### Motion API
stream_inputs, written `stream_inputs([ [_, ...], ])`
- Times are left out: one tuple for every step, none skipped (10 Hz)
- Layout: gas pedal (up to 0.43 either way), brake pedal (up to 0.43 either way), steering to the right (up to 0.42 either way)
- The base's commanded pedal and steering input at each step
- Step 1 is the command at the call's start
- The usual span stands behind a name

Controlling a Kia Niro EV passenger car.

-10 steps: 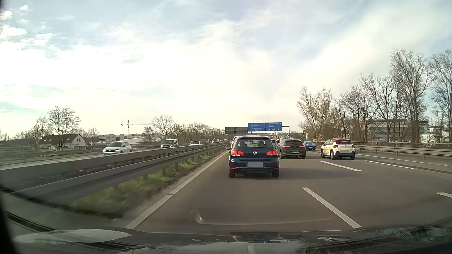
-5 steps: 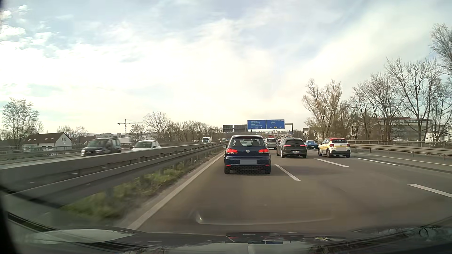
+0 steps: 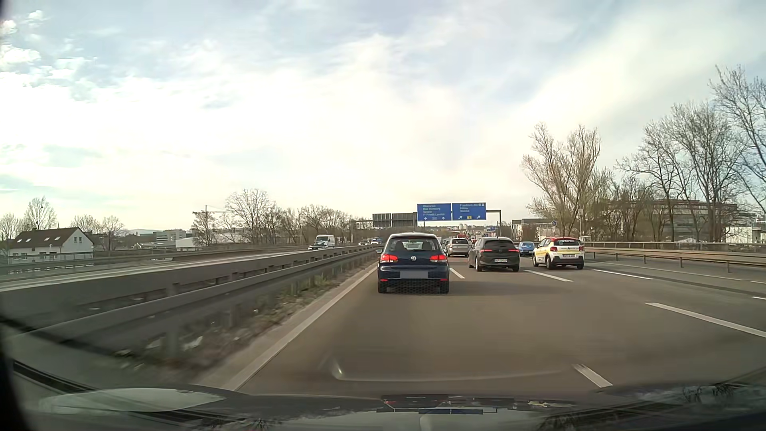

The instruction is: Follow the waypoints while adhering to traffic rules and regulations

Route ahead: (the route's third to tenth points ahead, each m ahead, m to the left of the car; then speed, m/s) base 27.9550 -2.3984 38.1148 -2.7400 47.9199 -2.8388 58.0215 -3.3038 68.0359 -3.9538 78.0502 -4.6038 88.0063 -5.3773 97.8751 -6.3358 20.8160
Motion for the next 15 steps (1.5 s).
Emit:
stream_inputs([
  [0.189, 0.000, 0.002],
  [0.189, 0.000, 0.002],
  [0.189, 0.000, 0.002],
  [0.189, 0.000, 0.002],
  [0.189, 0.000, 0.002],
  [0.189, 0.000, 0.002],
  [0.189, 0.000, 0.002],
  [0.189, 0.000, 0.002],
  [0.189, 0.000, 0.002],
  [0.189, 0.000, 0.002],
  [0.177, 0.000, 0.002],
  [0.177, 0.000, 0.003],
  [0.177, 0.000, 0.003],
  [0.177, 0.000, 0.003],
  [0.177, 0.000, 0.003],
])
